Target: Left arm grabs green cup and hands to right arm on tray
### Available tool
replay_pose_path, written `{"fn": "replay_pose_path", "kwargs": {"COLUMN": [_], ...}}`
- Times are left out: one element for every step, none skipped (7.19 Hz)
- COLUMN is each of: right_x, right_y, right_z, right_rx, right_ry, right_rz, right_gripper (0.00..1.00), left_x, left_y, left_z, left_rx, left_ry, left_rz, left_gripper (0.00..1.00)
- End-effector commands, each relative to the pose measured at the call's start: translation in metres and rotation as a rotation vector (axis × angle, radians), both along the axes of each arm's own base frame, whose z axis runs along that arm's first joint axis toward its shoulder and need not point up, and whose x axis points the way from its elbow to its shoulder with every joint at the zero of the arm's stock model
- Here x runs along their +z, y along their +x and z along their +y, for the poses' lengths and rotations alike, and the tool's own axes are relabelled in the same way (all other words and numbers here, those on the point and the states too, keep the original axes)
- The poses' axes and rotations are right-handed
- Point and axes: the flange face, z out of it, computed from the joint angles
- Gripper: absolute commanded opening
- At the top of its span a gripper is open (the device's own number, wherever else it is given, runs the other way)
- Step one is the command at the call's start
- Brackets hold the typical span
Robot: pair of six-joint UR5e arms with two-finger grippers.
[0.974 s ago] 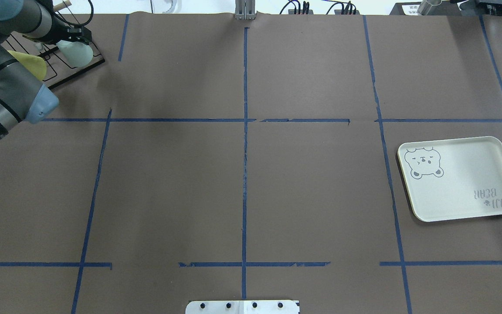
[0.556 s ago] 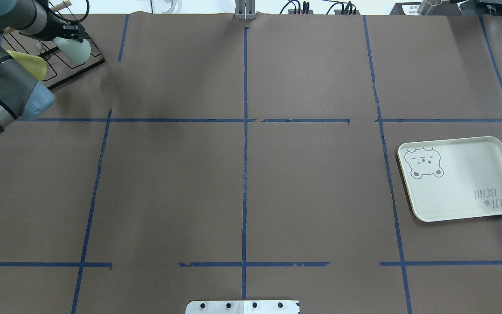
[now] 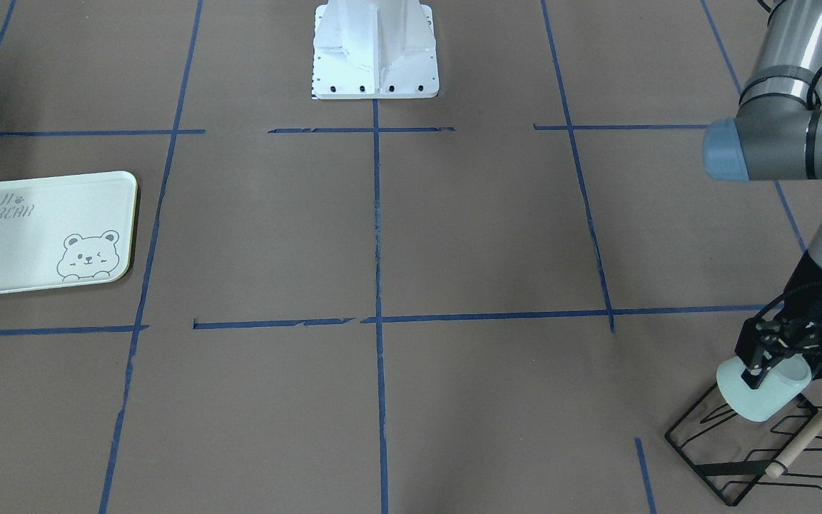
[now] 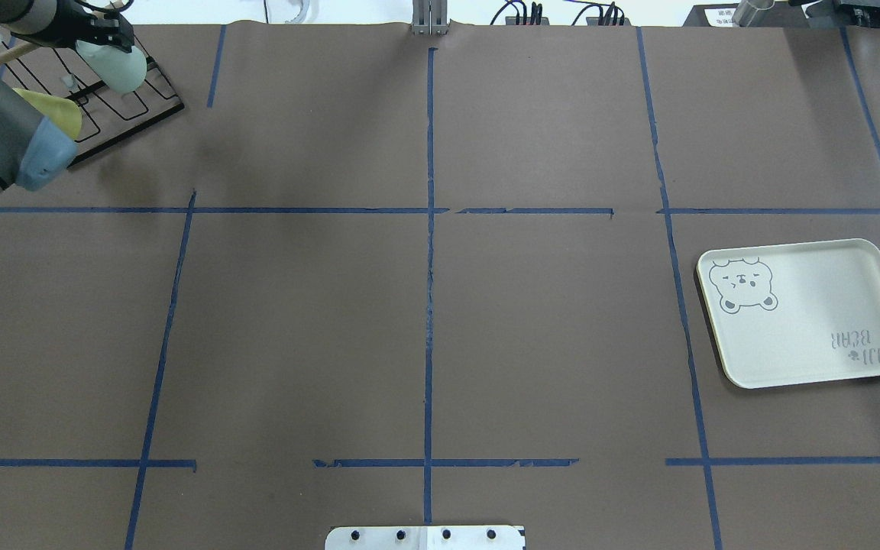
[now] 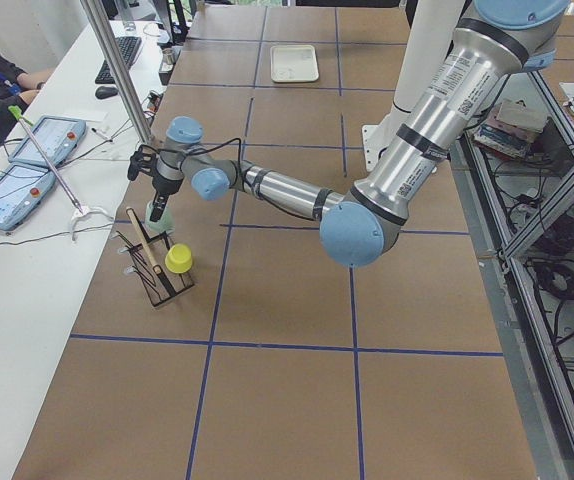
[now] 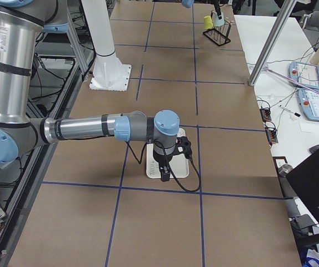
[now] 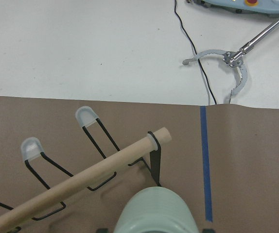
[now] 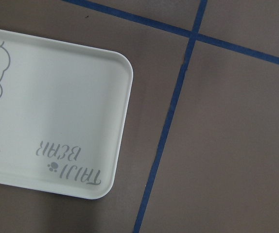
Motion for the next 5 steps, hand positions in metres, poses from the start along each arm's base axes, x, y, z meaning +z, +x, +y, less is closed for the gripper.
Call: {"fn": "replay_pose_path", "kwargs": {"right_x": [-0.015,-0.026,-0.047,-0.063,-0.084], "right_y": [-0.001,-0.003,-0.010,-0.035,-0.083], "right_z": [-0.011,-0.022,-0.035,-0.045,-0.050], "right_rx": [-0.001,0.031,0.113,0.182,0.262], "right_ry": [0.038,0.033,0.002,0.021,0.019], "right_rz": [-0.001,-0.010,-0.039,-0.072,-0.138], "right_gripper": [1.00,1.00,1.00,1.00,1.00], "left_x": [-0.046,-0.048,-0.053,-0.062,-0.063], "left_y": [-0.022,-0.017,-0.001,0.020,0.042], "left_z": [0.037,0.039,0.044,0.052,0.058], "left_rx": [0.003,-0.065,-0.117,-0.132,-0.137], "left_ry": [-0.005,-0.071,-0.137,-0.134,-0.147], "left_rz": [0.039,0.103,0.167,0.237,0.299], "left_gripper": [0.27,0.27,0.27,0.26,0.24]}}
